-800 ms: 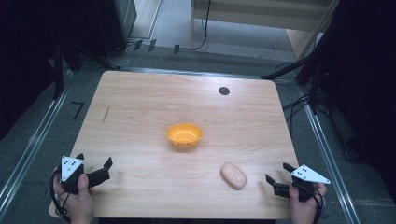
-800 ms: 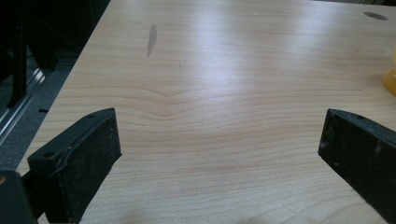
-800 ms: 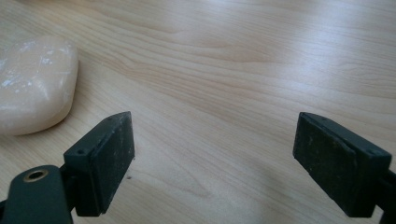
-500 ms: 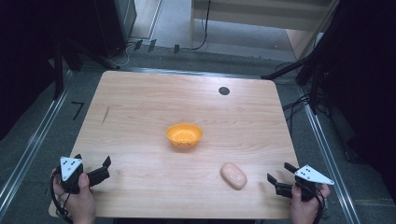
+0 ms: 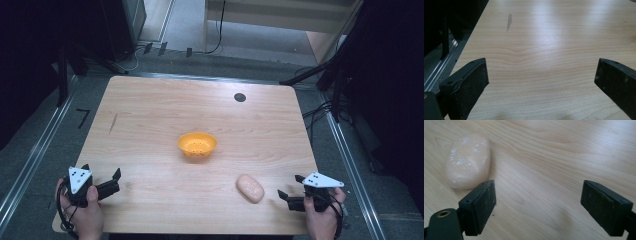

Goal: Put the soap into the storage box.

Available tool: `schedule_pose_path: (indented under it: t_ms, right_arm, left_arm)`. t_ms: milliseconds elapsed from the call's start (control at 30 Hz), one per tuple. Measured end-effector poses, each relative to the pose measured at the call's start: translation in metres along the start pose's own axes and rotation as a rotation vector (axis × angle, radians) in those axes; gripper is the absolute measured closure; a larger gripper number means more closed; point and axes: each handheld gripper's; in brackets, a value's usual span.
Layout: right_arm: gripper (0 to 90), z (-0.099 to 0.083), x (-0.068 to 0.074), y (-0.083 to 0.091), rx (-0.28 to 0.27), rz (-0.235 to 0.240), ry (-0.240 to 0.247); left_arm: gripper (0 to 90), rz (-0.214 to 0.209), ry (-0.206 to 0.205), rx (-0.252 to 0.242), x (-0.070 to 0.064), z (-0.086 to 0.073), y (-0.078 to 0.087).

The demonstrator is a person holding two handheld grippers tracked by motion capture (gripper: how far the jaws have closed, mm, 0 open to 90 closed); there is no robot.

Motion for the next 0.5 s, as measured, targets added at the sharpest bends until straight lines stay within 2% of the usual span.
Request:
schedule_pose_path:
  t_ms: [100, 367, 500]
  right_arm:
    - [13.3, 0.009, 0.013, -0.003, 0.043, 0.015, 0.04]
    - [13.3, 0.025, 0.027, -0.005, 0.08, 0.044, 0.021]
    - [13.3, 0.028, 0.031, -0.006, 0.076, 0.06, 0.021]
  left_arm:
    - [0.0, 0.0, 0.004, -0.007, 0.0, 0.0, 0.0]
    - [0.0, 0.0, -0.015, 0.009, -0.002, 0.001, -0.001]
    - [0.0, 0.001, -0.027, 0.012, -0.002, 0.001, -0.001]
Point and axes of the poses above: each handheld gripper's, and its own axes: y roughly backward along the jaws, z roughly out of its top, x roughly to its left, and after that the axes turned 8 degrees about -y, right-handed
